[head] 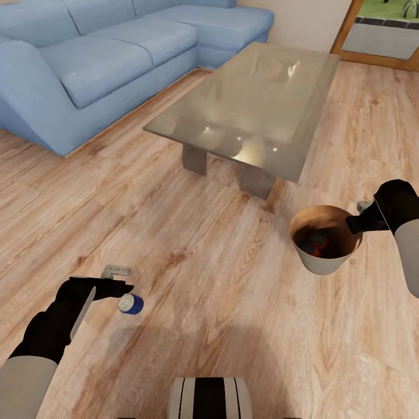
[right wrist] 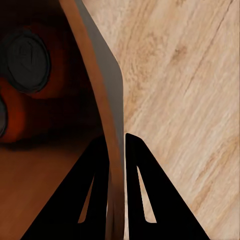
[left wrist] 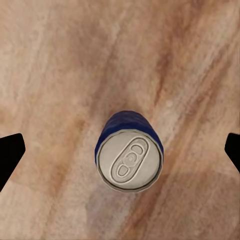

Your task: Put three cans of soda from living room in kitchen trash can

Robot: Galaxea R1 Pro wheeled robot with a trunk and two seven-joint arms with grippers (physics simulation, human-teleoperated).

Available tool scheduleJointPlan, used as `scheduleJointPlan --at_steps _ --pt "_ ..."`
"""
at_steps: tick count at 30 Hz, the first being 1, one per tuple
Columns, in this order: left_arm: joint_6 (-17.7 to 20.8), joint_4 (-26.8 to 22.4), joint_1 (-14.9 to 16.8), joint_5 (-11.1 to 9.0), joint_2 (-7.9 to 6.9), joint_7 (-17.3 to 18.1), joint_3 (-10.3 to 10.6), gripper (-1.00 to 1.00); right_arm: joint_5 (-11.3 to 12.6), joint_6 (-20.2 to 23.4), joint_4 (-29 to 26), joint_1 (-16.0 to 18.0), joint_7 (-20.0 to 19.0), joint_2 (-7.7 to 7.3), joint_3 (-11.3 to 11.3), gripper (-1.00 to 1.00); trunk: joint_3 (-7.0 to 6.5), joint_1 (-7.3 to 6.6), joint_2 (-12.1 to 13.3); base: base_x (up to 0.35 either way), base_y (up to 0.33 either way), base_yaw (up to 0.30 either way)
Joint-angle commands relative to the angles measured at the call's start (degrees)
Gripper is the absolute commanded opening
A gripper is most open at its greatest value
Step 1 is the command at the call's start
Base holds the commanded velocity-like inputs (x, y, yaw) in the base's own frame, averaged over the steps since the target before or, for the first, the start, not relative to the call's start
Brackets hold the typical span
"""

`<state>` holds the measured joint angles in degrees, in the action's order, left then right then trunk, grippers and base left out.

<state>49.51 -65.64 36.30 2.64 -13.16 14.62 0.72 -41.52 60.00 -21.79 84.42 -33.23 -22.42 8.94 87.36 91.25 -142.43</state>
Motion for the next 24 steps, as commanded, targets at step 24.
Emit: scheduleJointPlan --at_steps 24 --pt "-0.1 0.3 0.0 0.1 0.06 0.0 0.0 1.0 -0.3 0.0 14.1 17.4 -0.2 -0.52 -4.2 -1.0 4.09 0.71 -1.0 0.0 0.0 0.0"
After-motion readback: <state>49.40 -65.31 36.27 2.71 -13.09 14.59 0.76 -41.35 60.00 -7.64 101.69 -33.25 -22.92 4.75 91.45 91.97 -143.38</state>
